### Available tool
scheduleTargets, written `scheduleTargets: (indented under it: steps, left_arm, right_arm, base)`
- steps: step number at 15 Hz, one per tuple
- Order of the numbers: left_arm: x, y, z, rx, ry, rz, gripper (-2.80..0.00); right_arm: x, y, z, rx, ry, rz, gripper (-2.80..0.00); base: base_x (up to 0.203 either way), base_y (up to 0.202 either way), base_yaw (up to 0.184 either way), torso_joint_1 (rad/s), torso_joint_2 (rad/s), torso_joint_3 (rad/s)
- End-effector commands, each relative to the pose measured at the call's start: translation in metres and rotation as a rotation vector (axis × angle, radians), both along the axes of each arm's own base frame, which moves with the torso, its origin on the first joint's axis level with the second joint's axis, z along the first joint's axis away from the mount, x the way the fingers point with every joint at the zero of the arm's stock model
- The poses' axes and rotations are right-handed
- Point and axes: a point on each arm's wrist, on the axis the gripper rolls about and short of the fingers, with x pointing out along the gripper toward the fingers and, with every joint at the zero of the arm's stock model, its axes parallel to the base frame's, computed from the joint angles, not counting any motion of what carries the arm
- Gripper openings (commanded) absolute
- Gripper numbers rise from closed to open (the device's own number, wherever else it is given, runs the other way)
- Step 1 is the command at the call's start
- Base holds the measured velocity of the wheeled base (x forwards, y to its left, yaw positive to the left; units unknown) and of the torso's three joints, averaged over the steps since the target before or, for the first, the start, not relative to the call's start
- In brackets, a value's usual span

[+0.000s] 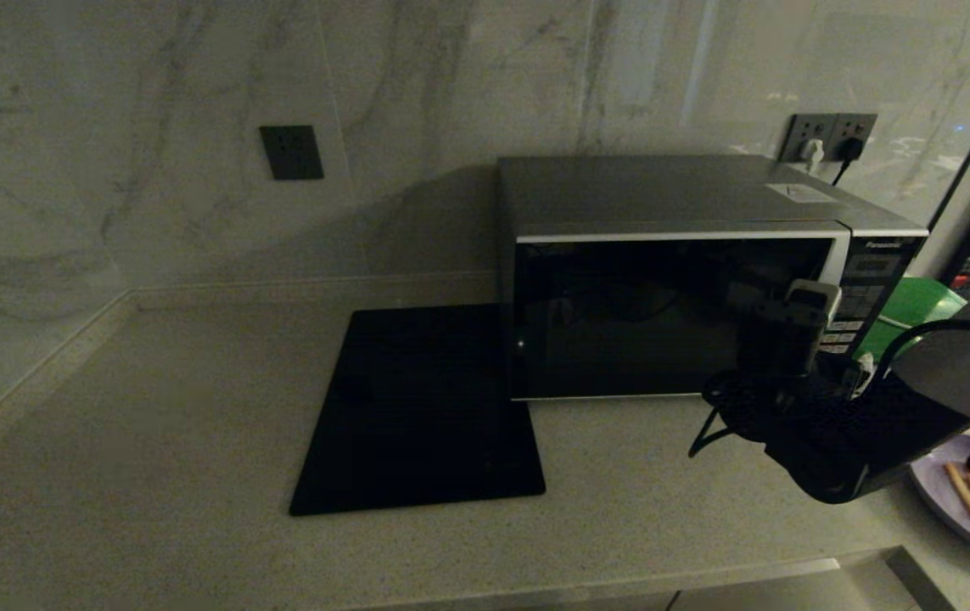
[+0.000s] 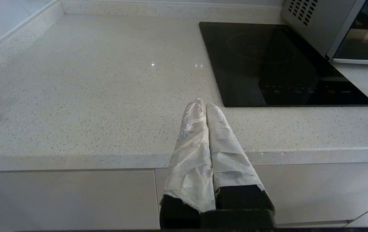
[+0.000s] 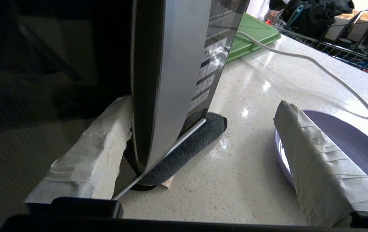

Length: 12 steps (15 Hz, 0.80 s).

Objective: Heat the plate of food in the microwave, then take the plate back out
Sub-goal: Open the microwave oven

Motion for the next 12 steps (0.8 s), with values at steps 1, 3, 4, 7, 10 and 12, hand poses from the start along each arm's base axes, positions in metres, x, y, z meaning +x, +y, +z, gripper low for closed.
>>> scheduleTargets:
  steps: [1,3,4,7,10,12]
  left_arm:
    - [0.0,0.0,0.0,-0.001,-0.001,0.002,-2.8]
    - [0.0,0.0,0.0,-0.001,-0.001,0.0,-2.8]
    - [0.0,0.0,0.0,0.0,-0.001,0.0,-2.8]
    - [0.0,0.0,0.0,-0.002,-0.001,0.0,-2.8]
    - [0.0,0.0,0.0,-0.001,-0.001,0.0,-2.8]
    - [0.0,0.0,0.0,-0.002,-0.001,0.0,-2.8]
  right_arm:
    - [0.0027,-0.0019,-0.0077,-0.005,0.013,-0.011,0.0]
    - [0.0035,-0.0039,-0.0092,-0.004,0.015,-0.016,0.0]
    - [0.0039,-0.0052,-0.0094,-0.004,0.014,-0.02,0.0]
    - [0.0036,-0.0065,-0.0098,-0.003,0.009,-0.023,-2.8]
    - [0.0029,-0.0066,-0.0106,-0.003,0.006,-0.023,-2.8]
    - [0.0025,-0.0066,-0.0087,-0.002,0.001,-0.022,-2.8]
  base:
    - [0.0,0.0,0.0,0.0,0.0,0.0]
    - [0.0,0.0,0.0,0.0,0.0,0.0]
    - [0.0,0.0,0.0,0.0,0.0,0.0]
    - [0.0,0.0,0.0,0.0,0.0,0.0]
    - [0.0,0.0,0.0,0.0,0.0,0.0]
    - [0.0,0.0,0.0,0.0,0.0,0.0]
